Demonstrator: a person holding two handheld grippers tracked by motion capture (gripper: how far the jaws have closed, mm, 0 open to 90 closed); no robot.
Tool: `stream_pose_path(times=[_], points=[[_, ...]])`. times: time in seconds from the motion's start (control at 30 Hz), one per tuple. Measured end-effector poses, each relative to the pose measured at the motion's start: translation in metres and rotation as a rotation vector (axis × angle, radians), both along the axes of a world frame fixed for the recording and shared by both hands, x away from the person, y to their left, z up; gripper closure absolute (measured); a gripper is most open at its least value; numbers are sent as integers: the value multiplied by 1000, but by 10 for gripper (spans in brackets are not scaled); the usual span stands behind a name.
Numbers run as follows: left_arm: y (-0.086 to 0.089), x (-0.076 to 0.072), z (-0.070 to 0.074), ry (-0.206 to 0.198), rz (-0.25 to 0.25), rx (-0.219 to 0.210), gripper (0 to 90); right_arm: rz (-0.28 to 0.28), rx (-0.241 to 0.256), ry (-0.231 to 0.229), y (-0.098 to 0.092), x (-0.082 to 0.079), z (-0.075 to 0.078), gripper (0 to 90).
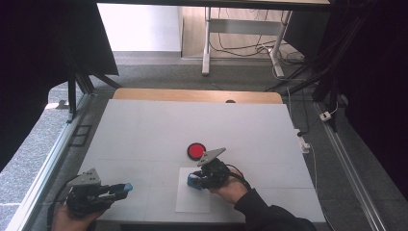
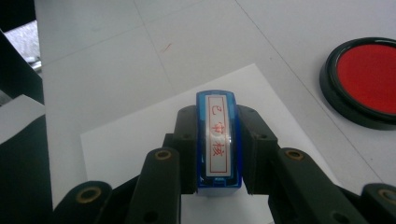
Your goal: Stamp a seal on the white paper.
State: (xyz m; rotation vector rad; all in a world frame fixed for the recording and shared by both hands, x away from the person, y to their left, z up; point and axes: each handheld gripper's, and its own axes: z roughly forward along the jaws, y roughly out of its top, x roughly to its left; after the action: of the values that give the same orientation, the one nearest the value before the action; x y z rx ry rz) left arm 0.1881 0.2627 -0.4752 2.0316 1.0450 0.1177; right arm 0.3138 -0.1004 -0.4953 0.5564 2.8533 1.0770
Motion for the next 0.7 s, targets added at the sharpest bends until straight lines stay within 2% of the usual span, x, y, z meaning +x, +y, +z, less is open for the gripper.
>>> stream_pose_path(times=[0.27,0.4,0.47,0.63,0.7], points=[[0,1,0,0,-1,0,682,26,-57,-90,7,-10,2,715],[0,1,0,2,-1,-2,682,25,-76,-105,8,-12,3,715],[0,2,0,2,-4,0,682,24,-67,-94,7,-11,2,715],[0,2,0,1,-5,-3,682,-10,0,18,0,1,0,714],[0,2,0,2,-5,-5,682,-1,-3,18,0,2,0,714]])
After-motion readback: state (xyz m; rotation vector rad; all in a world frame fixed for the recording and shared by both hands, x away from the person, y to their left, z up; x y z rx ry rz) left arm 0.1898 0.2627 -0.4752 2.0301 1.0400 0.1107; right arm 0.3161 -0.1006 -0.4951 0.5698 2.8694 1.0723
